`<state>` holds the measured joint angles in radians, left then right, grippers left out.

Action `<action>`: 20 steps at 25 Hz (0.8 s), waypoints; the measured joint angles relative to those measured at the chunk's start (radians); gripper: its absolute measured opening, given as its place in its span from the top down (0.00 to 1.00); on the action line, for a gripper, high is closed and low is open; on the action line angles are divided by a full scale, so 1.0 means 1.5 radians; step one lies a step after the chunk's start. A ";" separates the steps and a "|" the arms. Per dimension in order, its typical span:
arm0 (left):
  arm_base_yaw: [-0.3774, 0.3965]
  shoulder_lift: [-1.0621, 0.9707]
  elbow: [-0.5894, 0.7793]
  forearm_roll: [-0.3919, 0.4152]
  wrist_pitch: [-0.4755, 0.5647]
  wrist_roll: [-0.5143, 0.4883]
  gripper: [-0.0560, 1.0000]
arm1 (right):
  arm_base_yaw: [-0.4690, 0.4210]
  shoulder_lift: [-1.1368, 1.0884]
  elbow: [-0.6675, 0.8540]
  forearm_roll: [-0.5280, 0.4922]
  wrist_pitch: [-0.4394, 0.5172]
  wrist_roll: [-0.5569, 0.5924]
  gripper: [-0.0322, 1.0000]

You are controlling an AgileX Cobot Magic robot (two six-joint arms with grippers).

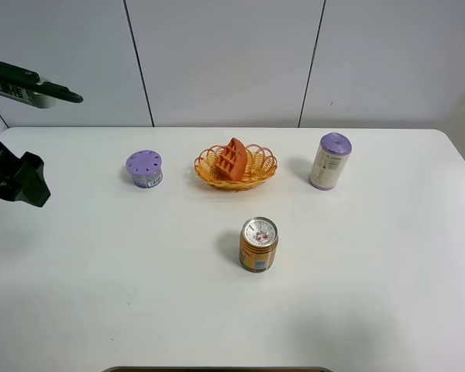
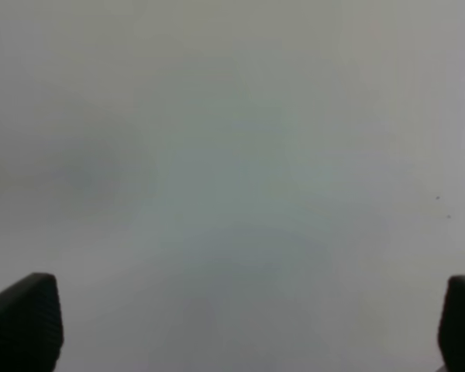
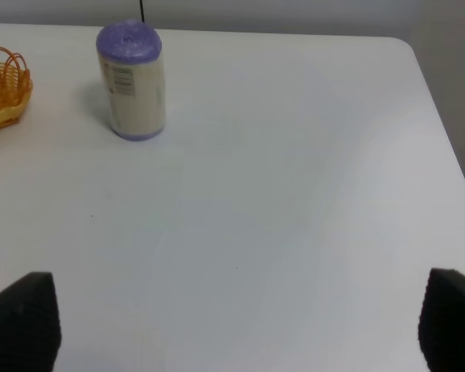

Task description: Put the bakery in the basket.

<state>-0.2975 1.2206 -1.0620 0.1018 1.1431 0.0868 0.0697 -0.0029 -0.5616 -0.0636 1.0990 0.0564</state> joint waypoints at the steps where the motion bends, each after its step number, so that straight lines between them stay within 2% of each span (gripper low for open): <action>1: 0.000 -0.010 0.003 0.002 0.002 0.000 0.01 | 0.000 0.000 0.000 0.000 0.000 0.000 0.08; 7: 0.000 -0.071 0.004 0.033 0.042 -0.001 0.01 | 0.000 0.000 0.000 0.000 0.000 0.000 0.08; 16: 0.000 -0.199 0.004 0.088 0.046 -0.033 0.01 | 0.000 0.000 0.000 0.000 0.000 0.000 0.08; 20: 0.005 -0.269 0.044 0.092 0.046 -0.044 0.01 | 0.000 0.000 0.000 0.000 0.000 0.000 0.08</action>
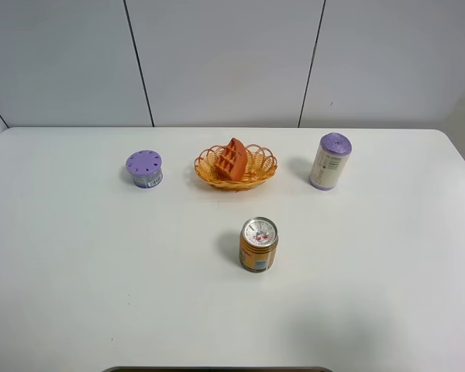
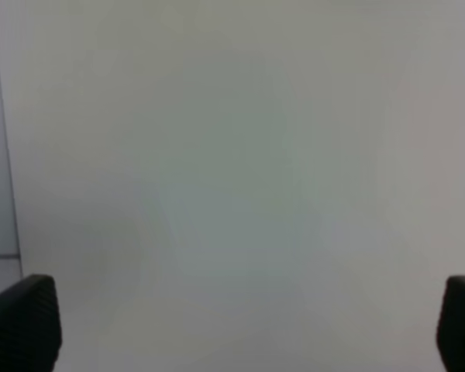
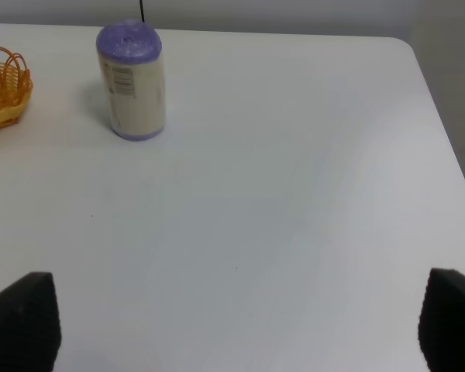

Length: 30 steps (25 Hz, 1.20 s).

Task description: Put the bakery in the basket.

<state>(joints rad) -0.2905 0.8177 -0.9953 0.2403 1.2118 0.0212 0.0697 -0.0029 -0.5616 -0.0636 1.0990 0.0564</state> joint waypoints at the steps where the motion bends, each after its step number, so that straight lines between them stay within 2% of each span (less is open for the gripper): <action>1: 0.009 -0.021 0.023 -0.004 0.000 -0.010 0.01 | 0.000 0.000 0.000 0.000 0.000 0.000 0.08; 9: 0.147 -0.233 0.204 -0.103 -0.030 -0.045 0.01 | 0.000 0.000 0.000 0.000 0.000 0.000 0.08; 16: 0.241 -0.446 0.312 -0.133 -0.042 -0.045 0.01 | 0.000 0.000 0.000 0.000 0.000 0.000 0.08; 20: 0.256 -0.540 0.363 -0.166 -0.067 -0.035 0.01 | 0.000 0.000 0.000 0.000 0.000 0.000 0.08; 30: 0.257 -0.547 0.370 -0.185 -0.083 -0.007 0.01 | 0.000 0.000 0.000 0.000 0.000 0.000 0.08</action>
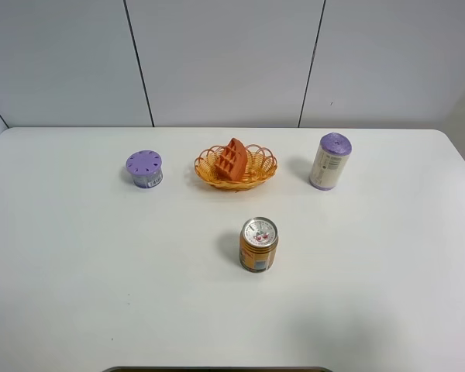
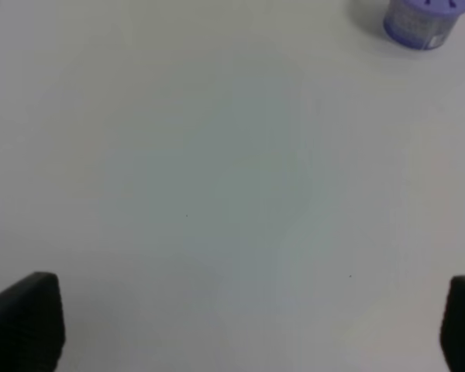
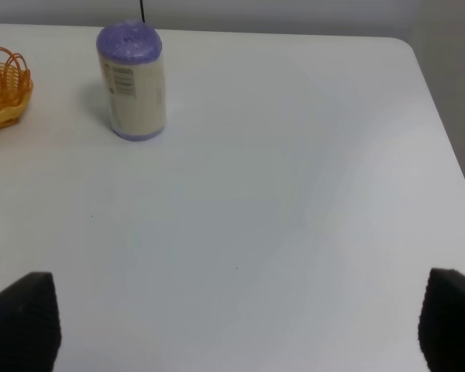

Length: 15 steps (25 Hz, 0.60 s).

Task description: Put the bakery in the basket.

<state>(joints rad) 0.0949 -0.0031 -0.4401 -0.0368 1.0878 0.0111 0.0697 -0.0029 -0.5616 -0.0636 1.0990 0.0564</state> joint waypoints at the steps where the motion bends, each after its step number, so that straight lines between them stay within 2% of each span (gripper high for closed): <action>1: 0.000 0.000 0.000 0.000 0.000 0.000 0.01 | 0.000 0.000 0.000 0.000 0.000 0.000 0.08; 15: 0.000 0.000 0.000 0.000 0.000 0.001 0.01 | 0.000 0.000 0.000 0.000 0.000 0.000 0.08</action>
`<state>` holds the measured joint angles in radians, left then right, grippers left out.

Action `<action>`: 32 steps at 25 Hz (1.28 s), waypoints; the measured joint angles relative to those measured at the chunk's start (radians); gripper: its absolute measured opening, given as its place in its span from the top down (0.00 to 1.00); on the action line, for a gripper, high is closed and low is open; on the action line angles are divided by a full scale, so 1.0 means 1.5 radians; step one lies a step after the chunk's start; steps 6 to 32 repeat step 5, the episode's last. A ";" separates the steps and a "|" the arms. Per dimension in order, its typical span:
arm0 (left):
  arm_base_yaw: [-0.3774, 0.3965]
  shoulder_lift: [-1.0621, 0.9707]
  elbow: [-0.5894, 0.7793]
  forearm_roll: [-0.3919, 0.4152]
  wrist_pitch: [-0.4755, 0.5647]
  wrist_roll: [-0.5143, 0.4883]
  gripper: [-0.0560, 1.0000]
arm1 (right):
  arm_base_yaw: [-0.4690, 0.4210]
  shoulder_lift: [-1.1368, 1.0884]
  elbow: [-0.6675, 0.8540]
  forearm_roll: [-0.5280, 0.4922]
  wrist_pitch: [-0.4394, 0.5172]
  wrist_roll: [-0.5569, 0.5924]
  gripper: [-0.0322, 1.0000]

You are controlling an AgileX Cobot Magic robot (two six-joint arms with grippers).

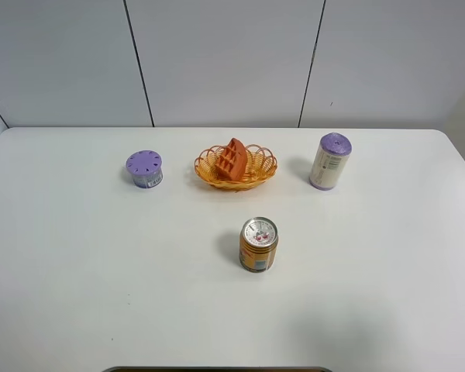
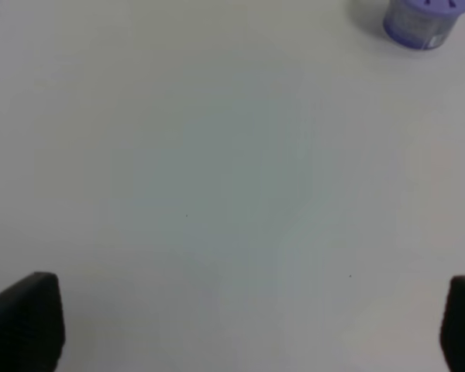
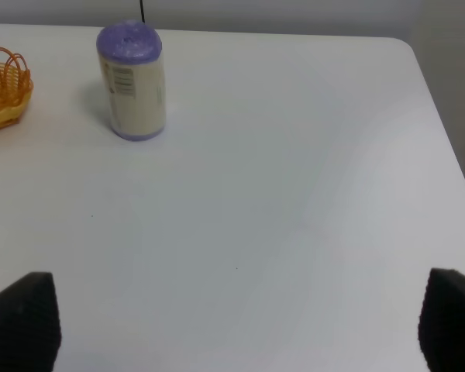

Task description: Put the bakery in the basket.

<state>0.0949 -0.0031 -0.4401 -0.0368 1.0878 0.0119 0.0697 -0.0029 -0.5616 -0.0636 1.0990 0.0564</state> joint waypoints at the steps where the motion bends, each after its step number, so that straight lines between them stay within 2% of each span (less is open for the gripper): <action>1: 0.000 0.000 0.000 0.000 0.000 0.000 0.01 | 0.000 0.000 0.000 0.000 0.000 0.000 0.08; 32: 0.000 0.000 0.000 0.000 0.000 0.000 0.01 | 0.000 0.000 0.000 0.000 0.000 0.000 0.08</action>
